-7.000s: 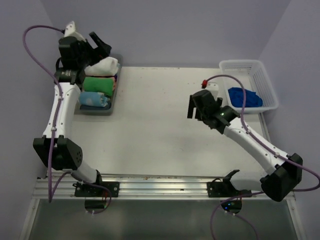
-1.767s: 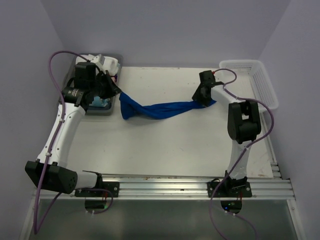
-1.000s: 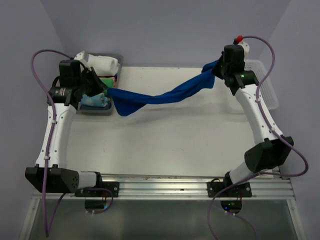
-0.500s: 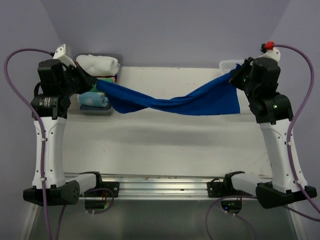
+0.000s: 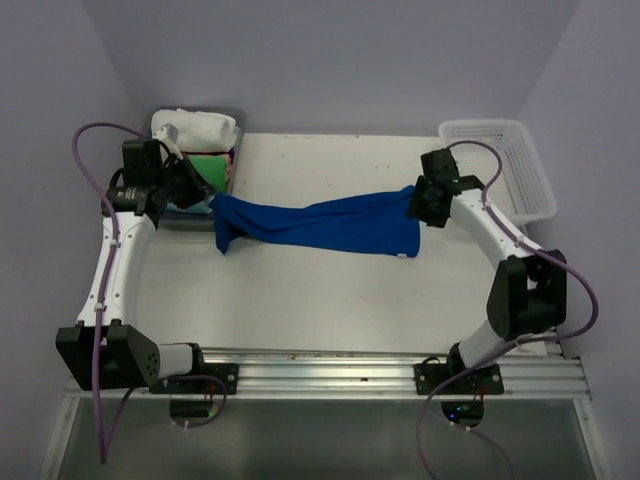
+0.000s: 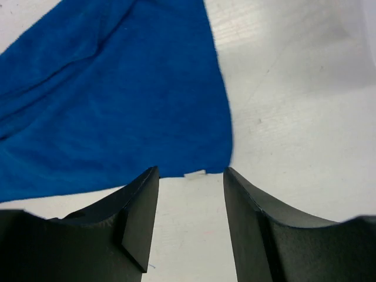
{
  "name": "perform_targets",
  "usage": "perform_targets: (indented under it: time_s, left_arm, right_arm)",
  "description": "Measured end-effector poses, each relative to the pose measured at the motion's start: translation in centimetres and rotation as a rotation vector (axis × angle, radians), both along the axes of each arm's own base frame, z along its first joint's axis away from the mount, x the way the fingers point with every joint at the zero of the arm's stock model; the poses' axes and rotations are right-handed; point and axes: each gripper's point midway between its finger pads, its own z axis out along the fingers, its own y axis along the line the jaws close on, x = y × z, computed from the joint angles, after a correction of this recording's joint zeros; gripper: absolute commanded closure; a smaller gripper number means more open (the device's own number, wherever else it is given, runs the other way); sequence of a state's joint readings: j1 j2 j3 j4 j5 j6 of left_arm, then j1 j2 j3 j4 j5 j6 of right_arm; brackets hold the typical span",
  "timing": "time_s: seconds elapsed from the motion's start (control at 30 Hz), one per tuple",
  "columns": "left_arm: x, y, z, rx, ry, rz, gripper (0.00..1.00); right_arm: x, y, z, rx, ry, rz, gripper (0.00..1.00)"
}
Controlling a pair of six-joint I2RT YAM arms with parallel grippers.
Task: Roll the towels
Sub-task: Flatten the towel
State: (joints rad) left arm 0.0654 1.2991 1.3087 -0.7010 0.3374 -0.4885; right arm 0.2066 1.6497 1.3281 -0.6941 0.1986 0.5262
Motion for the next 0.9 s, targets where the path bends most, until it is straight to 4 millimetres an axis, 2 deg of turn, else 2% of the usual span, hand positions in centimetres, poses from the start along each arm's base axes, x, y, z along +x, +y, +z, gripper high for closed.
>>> perform_targets:
  time_s: [0.13, 0.2, 0.43, 0.53, 0.67, 0.83, 0.87, 0.9]
  left_arm:
    - [0.0, 0.1, 0.4, 0.005, -0.015, 0.004, 1.00]
    - [0.0, 0.2, 0.5, 0.010, -0.021, 0.009, 1.00]
    - [-0.2, 0.3, 0.3, 0.015, -0.022, 0.015, 1.00]
    - [-0.2, 0.3, 0.2, 0.015, -0.017, 0.015, 1.00]
    - [-0.2, 0.4, 0.2, 0.018, -0.018, 0.019, 1.00]
    - [-0.2, 0.5, 0.1, 0.020, -0.017, 0.022, 1.00]
    - [-0.2, 0.5, 0.1, 0.020, -0.016, 0.022, 1.00]
    - [-0.2, 0.5, 0.0, 0.020, -0.015, 0.022, 1.00]
  right_arm:
    - [-2.5, -0.2, 0.5, 0.037, -0.038, -0.029, 0.46]
    - [-3.7, -0.3, 0.1, 0.058, -0.054, -0.052, 0.45]
    - [-7.0, 0.2, -6.3, 0.127, 0.061, -0.121, 0.46]
    - [-6.9, 1.0, -8.2, 0.170, 0.081, -0.135, 0.46]
    - [-6.4, 1.7, -9.6, 0.213, 0.074, -0.154, 0.47]
    - [-5.1, 2.2, -10.2, 0.254, 0.035, -0.185, 0.54]
    - [-4.7, 2.4, -10.2, 0.265, 0.022, -0.195, 0.67]
    - [-4.3, 2.4, -10.2, 0.269, 0.009, -0.198, 0.75]
